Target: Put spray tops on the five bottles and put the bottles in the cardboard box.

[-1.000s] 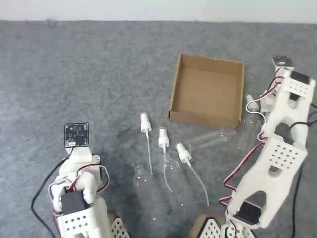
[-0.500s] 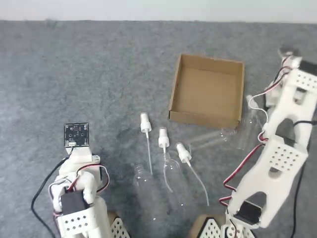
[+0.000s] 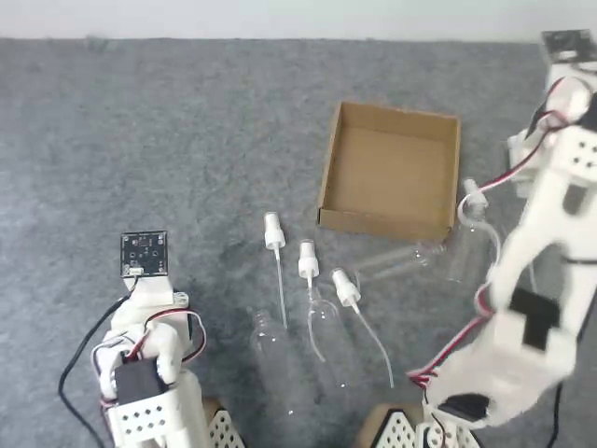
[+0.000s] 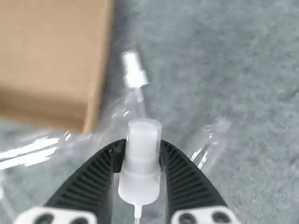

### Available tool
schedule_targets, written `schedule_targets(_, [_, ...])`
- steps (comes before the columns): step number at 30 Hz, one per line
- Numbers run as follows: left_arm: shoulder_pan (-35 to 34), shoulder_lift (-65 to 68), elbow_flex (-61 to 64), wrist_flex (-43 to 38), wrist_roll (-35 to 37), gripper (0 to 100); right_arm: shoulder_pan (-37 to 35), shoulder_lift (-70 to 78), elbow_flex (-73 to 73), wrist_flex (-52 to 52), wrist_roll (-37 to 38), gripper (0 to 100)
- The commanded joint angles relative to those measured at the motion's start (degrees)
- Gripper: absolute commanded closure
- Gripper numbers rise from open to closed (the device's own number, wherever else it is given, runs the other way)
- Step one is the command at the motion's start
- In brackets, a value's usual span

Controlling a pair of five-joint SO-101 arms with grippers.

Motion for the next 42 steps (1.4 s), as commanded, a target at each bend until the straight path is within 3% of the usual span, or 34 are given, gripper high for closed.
schedule_targets(1, [-0.3,-0.9,-0.3,0.3,-0.2,99,-8.0,-19.8,12.0,2.2,1.6,98.2])
schedule_targets(8, [-0.3,-0.9,-0.3,0.3,-0.2,99,-29.4,-29.8,20.0,-1.0,-8.0,98.4])
schedule_targets(17, [-0.3,-0.9,-0.3,0.3,-0.2,99,-50.5,-15.1,19.9,-15.8,-19.9,98.5])
schedule_targets(23, [-0.3,-0.9,-0.3,0.3,-0.2,99,-53.4,-2.6,19.8,-25.2,-29.1,98.5])
schedule_targets(34, [-0.3,-0.9,-0.3,0.3,-0.2,99,-59.4,9.5,19.8,-34.6,-37.1,98.2])
schedule_targets(42, [-0.3,-0.9,-0.3,0.3,-0.2,99,-59.5,10.9,20.0,-34.4,-36.7,98.0])
